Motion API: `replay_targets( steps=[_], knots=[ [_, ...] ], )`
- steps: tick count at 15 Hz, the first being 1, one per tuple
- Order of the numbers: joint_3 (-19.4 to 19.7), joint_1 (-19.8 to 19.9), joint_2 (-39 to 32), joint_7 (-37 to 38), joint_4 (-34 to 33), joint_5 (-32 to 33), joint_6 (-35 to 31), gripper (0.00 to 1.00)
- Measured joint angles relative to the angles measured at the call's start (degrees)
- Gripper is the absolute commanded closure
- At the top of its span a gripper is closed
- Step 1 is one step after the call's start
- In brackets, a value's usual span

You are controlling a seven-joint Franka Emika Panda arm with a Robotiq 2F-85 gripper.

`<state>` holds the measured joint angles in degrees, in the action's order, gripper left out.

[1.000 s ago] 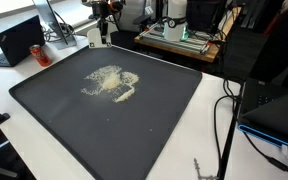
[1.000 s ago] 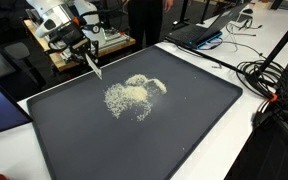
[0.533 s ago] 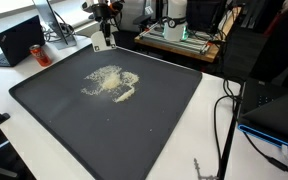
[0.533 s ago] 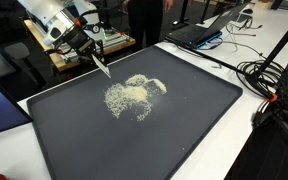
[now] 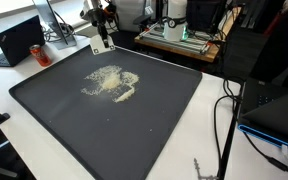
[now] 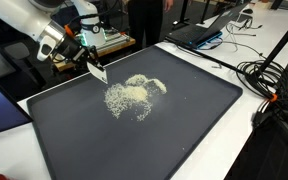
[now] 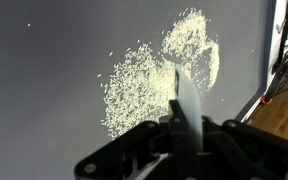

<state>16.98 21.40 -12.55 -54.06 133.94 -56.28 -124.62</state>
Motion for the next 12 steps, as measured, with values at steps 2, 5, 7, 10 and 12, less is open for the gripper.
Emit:
replay_targets(
  steps=[2,5,7,10,12],
  knots=[
    [0.3,1.7,-1.7,0.0,-1.9,-0.4,3.0,0.99],
    [0.4,3.3,-3.9,0.4,-4.2,-1.6,6.3,0.99],
    [0.4,3.6,-5.2,0.8,-5.5,-2.6,7.6,0.99],
    [0.3,3.7,-7.2,1.4,-7.3,-3.9,9.1,0.99],
    [0.3,3.7,-8.6,1.9,-8.5,-4.2,9.8,0.99]
  ],
)
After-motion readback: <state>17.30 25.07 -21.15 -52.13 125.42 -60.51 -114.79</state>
